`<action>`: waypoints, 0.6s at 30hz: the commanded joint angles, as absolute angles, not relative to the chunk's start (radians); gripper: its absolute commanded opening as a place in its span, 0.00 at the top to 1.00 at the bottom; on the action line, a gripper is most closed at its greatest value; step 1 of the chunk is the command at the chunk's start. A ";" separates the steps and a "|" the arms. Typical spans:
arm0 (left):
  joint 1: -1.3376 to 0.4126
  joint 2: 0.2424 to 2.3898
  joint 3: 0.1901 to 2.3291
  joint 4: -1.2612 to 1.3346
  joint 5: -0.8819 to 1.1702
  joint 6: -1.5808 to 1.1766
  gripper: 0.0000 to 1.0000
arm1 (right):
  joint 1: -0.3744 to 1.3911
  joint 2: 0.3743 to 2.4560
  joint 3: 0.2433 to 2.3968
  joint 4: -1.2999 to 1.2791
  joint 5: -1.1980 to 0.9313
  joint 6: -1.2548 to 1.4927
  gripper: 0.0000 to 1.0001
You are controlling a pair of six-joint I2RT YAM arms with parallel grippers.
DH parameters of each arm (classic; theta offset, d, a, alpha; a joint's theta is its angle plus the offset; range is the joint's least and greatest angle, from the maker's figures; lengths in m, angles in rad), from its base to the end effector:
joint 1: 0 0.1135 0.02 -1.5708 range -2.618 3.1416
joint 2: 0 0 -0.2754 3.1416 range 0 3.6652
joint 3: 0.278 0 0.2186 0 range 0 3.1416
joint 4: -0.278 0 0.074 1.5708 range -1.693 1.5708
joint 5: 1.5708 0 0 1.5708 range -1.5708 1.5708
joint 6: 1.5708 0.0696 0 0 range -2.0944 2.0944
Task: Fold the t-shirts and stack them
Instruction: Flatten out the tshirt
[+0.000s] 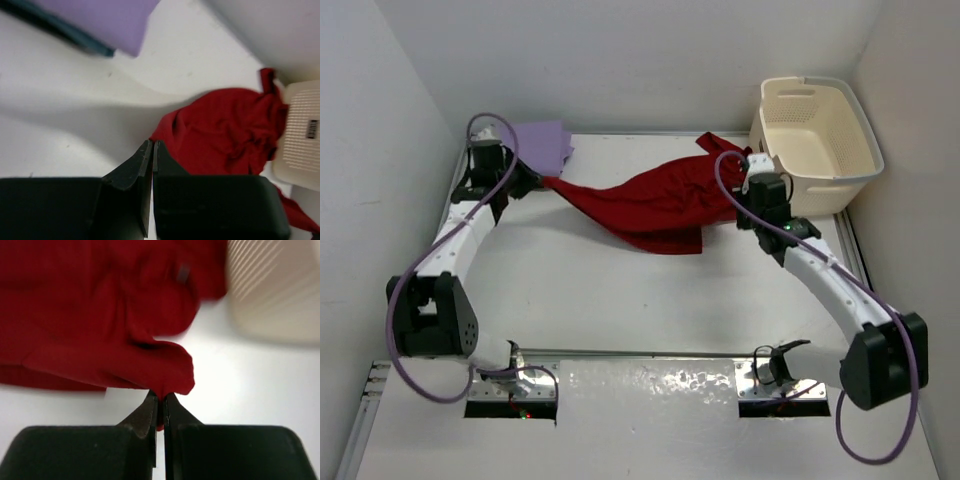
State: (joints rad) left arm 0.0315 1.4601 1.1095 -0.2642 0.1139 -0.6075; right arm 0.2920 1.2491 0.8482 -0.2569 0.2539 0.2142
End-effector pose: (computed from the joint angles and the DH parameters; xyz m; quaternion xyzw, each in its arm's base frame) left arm 0.3246 0.0023 0.2888 -0.2536 0.8498 -0.1789 0.4260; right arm 0.2557 0.0586 0.2615 0.0211 0.8919 -0.0005 0.4518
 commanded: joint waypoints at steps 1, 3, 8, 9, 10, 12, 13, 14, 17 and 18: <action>0.028 1.335 1.213 -0.201 0.097 -0.612 1.00 | 0.282 1.152 0.968 -0.161 0.403 0.118 1.00; 0.026 1.270 1.248 -0.178 0.097 -0.603 1.00 | 0.279 1.129 1.055 -0.160 0.445 0.071 1.00; 0.026 1.126 1.397 -0.224 0.017 -0.545 1.00 | 0.278 1.034 1.224 -0.150 0.551 -0.054 1.00; 0.026 1.105 1.414 -0.229 0.006 -0.540 1.00 | 0.278 1.022 1.248 -0.147 0.554 -0.089 1.00; 0.026 1.059 1.443 -0.230 0.005 -0.529 1.00 | 0.278 1.011 1.271 -0.152 0.554 -0.107 1.00; 0.026 1.011 1.472 -0.242 -0.030 -0.525 1.00 | 0.278 0.983 1.354 -0.159 0.537 -0.149 1.00; 0.026 0.964 1.508 -0.262 -0.041 -0.519 1.00 | 0.278 0.979 1.386 -0.182 0.522 -0.159 1.00; 0.026 0.944 1.529 -0.277 -0.079 -0.514 1.00 | 0.278 0.971 1.450 -0.195 0.494 -0.181 1.00; 0.026 0.882 1.635 -0.365 -0.162 -0.489 1.00 | 0.278 0.957 1.586 -0.270 0.421 -0.218 1.00; 0.026 0.871 1.688 -0.382 -0.170 -0.482 1.00 | 0.278 0.948 1.621 -0.309 0.398 -0.227 1.00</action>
